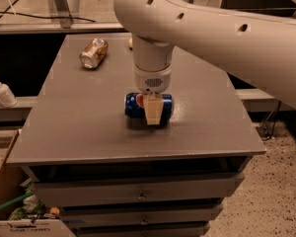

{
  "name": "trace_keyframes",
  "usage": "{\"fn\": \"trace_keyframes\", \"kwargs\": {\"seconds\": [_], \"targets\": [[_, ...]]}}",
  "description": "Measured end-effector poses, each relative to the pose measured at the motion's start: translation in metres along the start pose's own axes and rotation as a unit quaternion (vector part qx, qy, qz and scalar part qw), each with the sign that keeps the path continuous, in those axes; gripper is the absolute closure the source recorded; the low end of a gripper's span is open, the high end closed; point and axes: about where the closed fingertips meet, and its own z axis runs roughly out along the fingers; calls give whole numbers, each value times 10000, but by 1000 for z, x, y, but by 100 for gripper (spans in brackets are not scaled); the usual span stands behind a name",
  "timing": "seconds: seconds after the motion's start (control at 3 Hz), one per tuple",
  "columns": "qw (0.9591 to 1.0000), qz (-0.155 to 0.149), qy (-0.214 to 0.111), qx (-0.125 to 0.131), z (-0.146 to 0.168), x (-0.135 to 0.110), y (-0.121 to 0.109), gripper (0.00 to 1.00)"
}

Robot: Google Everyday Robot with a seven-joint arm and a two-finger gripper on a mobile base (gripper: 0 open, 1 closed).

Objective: Knock pepsi can over

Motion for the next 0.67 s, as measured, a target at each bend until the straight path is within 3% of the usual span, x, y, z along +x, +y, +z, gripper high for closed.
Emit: {"fn": "trace_keyframes", "kwargs": {"seconds": [0.67], "targets": [[9998,-68,-200,-10,-6,-8,0,13]]}}
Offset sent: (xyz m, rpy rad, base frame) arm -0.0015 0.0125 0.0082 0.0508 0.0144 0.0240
